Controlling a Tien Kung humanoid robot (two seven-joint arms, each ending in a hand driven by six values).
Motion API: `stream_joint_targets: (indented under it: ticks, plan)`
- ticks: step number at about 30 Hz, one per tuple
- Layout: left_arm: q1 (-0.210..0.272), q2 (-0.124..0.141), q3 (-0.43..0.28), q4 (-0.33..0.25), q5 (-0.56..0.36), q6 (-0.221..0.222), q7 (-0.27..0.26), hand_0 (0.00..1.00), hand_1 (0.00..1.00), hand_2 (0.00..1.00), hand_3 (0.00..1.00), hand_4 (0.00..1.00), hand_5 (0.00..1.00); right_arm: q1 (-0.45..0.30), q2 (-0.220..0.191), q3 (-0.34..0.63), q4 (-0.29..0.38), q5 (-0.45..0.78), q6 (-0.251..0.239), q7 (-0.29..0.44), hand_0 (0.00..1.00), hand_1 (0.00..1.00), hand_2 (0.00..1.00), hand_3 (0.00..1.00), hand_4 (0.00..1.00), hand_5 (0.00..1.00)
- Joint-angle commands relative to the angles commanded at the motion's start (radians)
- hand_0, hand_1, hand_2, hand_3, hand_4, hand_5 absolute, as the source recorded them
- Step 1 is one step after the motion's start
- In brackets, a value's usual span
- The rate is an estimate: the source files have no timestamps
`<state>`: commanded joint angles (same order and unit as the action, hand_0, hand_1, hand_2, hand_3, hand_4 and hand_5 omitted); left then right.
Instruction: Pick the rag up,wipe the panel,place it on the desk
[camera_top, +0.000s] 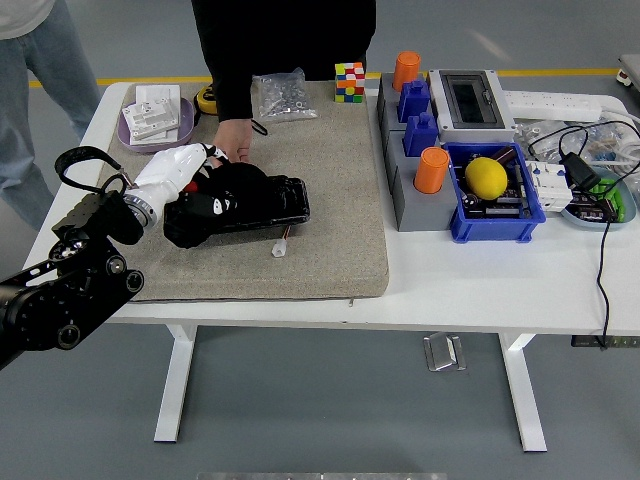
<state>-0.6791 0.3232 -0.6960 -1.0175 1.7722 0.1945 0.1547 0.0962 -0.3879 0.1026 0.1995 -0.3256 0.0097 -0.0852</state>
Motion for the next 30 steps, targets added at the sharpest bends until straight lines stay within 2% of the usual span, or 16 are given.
stream_joint_targets:
  ticks: [18,30]
  plan:
    - [-0.066,-0.056,0.099,0.029,-0.010,-0.001,0.005,0.234,0.155,0.457,0.346,0.257,0.002,0.016,-0.009,-0.039,0.002,0.011,0.002,-0.002,0.707,0.652,0.687,0.595,0.967,0.426]
    - [-0.097,-0.084,0.151,0.037,-0.014,-0.006,0.011,0.233,0.155,0.455,0.345,0.248,0.002,0.021,-0.012,-0.058,0.002,0.018,0.004,-0.003,0.709,0.653,0.687,0.595,0.968,0.426]
